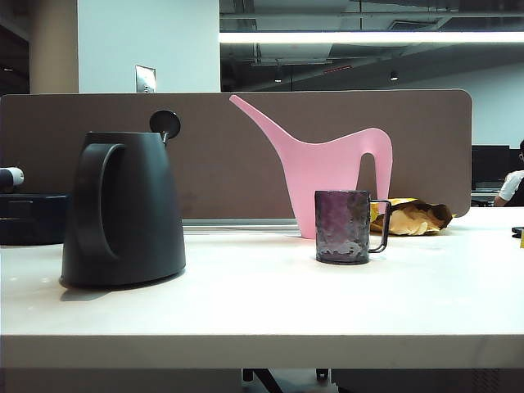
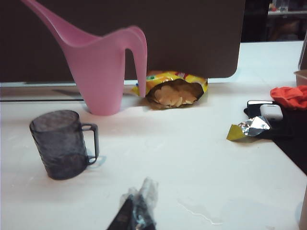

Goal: Pour the water from the cup into the kettle.

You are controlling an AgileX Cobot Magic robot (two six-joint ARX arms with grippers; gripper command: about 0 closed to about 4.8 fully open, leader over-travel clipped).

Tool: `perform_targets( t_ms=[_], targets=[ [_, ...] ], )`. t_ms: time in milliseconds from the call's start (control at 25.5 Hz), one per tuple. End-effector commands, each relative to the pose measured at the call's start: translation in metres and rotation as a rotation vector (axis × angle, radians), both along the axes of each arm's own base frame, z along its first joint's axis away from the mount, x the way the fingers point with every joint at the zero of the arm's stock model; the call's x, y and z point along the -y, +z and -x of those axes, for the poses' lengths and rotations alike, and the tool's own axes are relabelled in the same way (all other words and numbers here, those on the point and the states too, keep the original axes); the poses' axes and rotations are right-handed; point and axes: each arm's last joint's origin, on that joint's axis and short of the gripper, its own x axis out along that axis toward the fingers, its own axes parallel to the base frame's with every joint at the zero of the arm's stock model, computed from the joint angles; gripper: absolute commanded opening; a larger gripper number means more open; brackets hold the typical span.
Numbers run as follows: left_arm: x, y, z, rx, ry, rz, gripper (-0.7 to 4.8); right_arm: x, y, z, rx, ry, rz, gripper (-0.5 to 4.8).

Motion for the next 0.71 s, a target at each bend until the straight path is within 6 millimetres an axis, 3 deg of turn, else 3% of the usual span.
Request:
perform_targets(
  t_ms=[39,392,510,706],
  targets=[
    [0.003,0.002,0.001,0.015,-0.112,0.009,-0.06,-0.001,0.014,0.005,0.007,0.025,-0.050,-0.05],
    [0.006,0.002,0.003,0.014,-0.234,0.023,-0.05,-0.007,0.045,0.015,-0.021,0.158,-0.155,-0.05],
    [0.007,0.002,0.003,0.013,-0.271,0.028,-0.05,-0.011,0.060,0.007,-0.063,0.209,-0.159,-0.05],
    [0.007,0.002,0.003,0.013,-0.271,0.028,-0.05,-0.019,0.060,-0.013,-0.144,0.283,-0.163,-0.05]
  ],
)
